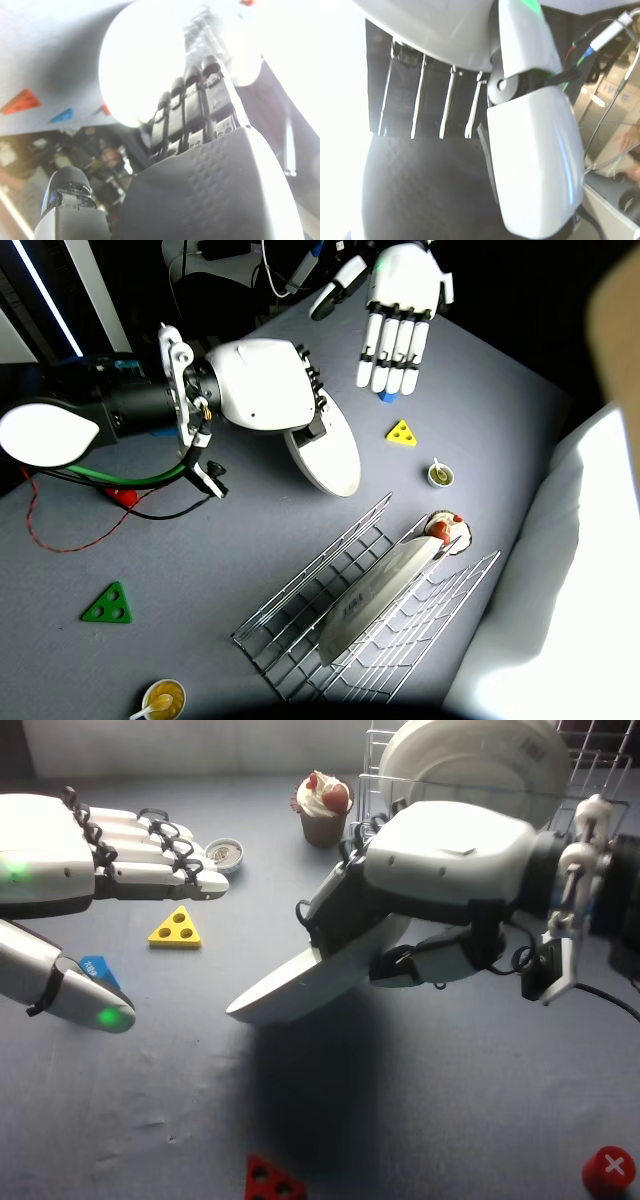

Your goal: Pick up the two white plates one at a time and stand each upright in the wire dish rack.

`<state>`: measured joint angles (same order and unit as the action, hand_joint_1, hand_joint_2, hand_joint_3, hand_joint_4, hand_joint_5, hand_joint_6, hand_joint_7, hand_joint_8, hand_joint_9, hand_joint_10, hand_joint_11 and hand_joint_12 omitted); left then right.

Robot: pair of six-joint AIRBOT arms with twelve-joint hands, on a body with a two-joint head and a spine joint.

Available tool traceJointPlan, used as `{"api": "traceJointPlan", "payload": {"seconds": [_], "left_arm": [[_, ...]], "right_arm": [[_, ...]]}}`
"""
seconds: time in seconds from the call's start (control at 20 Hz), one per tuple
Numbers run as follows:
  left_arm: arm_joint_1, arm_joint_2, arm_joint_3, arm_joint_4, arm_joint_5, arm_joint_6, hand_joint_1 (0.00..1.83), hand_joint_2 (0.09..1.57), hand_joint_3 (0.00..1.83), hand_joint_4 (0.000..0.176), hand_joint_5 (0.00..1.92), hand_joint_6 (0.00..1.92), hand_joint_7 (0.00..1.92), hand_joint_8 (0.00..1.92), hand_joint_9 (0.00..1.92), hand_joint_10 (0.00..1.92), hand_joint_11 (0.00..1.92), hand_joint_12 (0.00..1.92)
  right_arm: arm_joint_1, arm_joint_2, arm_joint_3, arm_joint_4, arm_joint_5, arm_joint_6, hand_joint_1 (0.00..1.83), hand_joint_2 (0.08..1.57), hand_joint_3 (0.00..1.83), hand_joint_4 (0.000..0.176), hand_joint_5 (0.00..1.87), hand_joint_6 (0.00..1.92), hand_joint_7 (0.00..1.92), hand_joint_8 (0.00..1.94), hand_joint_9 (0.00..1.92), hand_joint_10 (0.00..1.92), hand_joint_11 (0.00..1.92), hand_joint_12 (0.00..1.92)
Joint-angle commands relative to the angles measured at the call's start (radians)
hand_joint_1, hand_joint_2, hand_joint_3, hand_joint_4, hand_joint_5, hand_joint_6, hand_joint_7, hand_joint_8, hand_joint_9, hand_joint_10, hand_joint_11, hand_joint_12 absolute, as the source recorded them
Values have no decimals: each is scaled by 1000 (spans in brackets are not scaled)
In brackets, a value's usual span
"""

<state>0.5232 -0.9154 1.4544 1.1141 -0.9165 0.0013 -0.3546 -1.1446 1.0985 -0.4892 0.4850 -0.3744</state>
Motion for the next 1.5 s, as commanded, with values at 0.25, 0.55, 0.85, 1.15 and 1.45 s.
{"api": "traceJointPlan", "payload": {"seconds": [0.25, 0.55, 0.85, 1.15, 1.45], "left_arm": [[-9, 18, 12, -61, -41, -1, 0, 971, 0, 0, 118, 6, 161, 8, 155, 10, 166, 19], [11, 43, 12, -48, -50, -1, 0, 973, 1, 0, 128, 5, 173, 4, 171, 6, 162, 15], [29, 59, 17, -7, -39, -1, 0, 973, 1, 0, 114, 1, 163, 2, 161, 3, 148, 7], [58, 77, 44, 57, -38, -1, 0, 973, 1, 0, 91, 0, 130, 3, 119, 6, 117, 4], [83, 91, 32, 37, -46, -1, 0, 983, 3, 0, 116, 2, 161, 3, 163, 6, 173, 35]], "right_arm": [[110, 81, -32, -166, 95, 375, 1496, 1053, 0, 0, 953, 907, 1103, 554, 1150, 705, 959, 1390], [216, 133, -20, -316, 65, 710, 1493, 1055, 4, 0, 934, 993, 1103, 517, 1097, 753, 1011, 1344], [268, 154, 27, -346, 25, 973, 1494, 1058, 0, 0, 924, 972, 1083, 566, 1107, 757, 1015, 1350], [290, 137, 114, -346, -24, 1115, 1492, 1065, 0, 0, 910, 1038, 1074, 571, 1069, 793, 1015, 1333], [314, 130, 172, -354, -60, 1206, 1491, 1076, 0, 0, 883, 1059, 1051, 628, 1032, 858, 990, 1376]]}}
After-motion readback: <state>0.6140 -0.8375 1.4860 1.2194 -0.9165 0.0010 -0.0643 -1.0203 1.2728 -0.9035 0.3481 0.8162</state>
